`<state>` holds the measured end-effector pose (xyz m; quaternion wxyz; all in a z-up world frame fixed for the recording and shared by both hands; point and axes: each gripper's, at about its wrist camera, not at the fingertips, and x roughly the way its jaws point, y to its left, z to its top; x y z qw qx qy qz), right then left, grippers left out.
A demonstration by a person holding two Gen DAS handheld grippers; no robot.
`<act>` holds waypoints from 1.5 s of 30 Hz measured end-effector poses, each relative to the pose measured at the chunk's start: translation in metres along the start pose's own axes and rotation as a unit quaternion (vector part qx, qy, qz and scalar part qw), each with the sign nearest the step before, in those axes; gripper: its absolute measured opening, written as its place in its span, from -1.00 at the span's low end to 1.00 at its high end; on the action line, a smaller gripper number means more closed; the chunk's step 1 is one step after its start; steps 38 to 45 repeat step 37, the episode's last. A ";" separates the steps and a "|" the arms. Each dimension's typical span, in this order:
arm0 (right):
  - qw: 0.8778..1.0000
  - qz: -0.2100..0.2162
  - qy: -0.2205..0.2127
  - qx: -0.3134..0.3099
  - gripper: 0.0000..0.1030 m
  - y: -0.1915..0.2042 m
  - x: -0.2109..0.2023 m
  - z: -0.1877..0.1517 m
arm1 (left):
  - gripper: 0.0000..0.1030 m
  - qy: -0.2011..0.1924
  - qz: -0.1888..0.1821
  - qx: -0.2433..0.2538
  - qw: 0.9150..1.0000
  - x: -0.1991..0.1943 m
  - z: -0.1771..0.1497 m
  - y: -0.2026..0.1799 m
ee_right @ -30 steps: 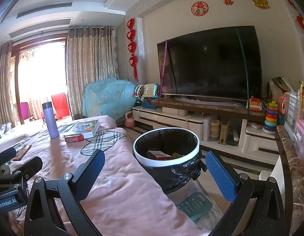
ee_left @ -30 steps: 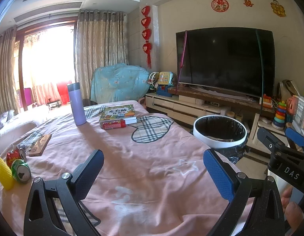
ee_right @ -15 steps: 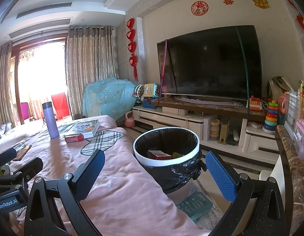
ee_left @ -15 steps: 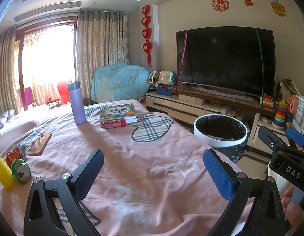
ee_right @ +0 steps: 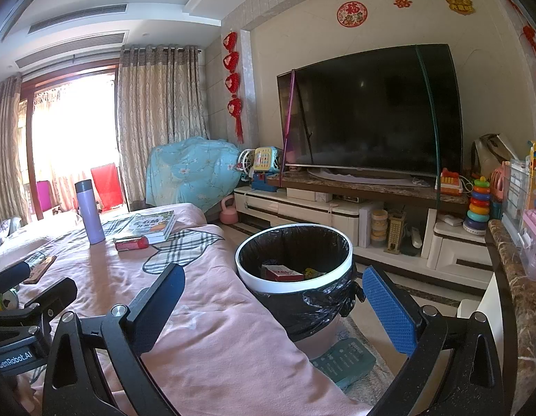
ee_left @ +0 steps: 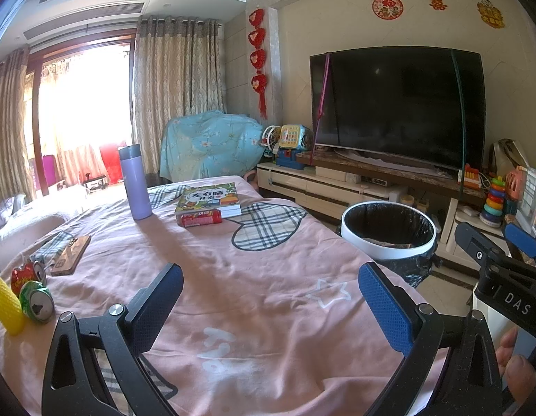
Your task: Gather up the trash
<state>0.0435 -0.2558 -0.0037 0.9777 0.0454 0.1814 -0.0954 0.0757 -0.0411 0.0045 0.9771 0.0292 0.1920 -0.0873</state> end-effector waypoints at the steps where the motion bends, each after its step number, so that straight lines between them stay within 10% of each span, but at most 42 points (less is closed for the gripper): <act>1: 1.000 0.000 0.000 0.000 1.00 0.000 0.000 0.000 | 0.98 0.000 0.000 0.000 1.000 0.000 0.001 0.001; 45: 1.000 0.014 0.014 0.011 1.00 0.007 0.009 -0.003 | 0.98 0.018 -0.010 -0.008 1.000 0.015 -0.002 0.004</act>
